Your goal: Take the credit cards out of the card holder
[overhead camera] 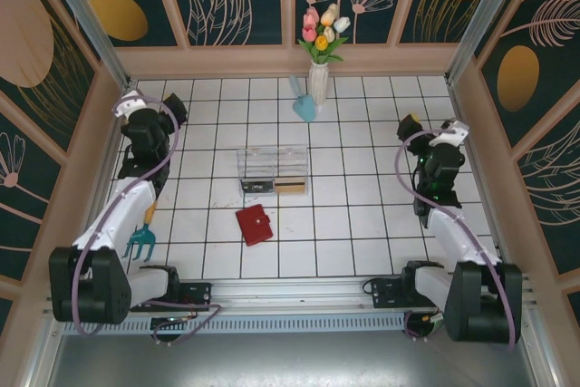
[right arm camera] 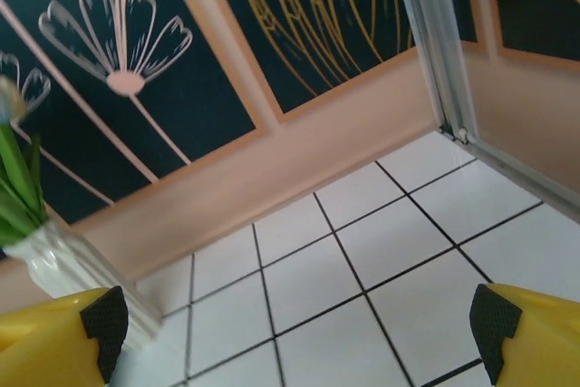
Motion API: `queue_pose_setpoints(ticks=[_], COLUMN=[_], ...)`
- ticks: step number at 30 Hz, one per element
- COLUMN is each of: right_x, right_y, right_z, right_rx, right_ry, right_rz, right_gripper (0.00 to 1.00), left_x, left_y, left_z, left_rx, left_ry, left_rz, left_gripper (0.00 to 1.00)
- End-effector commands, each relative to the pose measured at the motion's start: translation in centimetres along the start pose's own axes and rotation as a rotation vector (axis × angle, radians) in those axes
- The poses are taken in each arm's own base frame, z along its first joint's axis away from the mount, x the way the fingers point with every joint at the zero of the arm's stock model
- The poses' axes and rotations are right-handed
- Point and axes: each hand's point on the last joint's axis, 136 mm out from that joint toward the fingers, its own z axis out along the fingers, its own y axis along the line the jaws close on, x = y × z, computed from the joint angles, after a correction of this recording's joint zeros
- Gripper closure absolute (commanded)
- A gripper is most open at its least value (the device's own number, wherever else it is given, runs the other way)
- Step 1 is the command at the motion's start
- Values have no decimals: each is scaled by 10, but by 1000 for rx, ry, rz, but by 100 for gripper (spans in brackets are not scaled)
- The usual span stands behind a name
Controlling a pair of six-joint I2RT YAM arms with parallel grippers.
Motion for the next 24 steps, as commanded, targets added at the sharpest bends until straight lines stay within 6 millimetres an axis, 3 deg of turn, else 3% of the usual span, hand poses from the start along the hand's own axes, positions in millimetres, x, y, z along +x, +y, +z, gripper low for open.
queue_pose_setpoints(ticks=[1, 4, 7, 12, 15, 20, 24], right_x=[4, 6, 26, 78, 116, 171, 214], right_y=[-5, 23, 63, 140, 196, 230, 252], right_z=[-6, -7, -14, -42, -79, -119, -155], right_rx=[89, 1, -118, -273, -478, -498, -555], right_ry=[124, 218, 320, 447, 519, 631, 728], right_rz=[145, 121, 59, -142, -286, -447, -528], right_gripper=[1, 1, 1, 1, 1, 1, 6], left_x=[39, 49, 67, 112, 150, 194, 196], left_y=[-11, -12, -7, 1, 2, 12, 22], left_z=[-26, -46, -62, -94, -113, -137, -146], left_rx=[139, 203, 214, 260, 292, 305, 271], left_ry=[168, 195, 257, 351, 421, 510, 521], left_rz=[-197, -252, -261, -315, -322, -385, -394], left_gripper=[1, 1, 1, 1, 1, 1, 1])
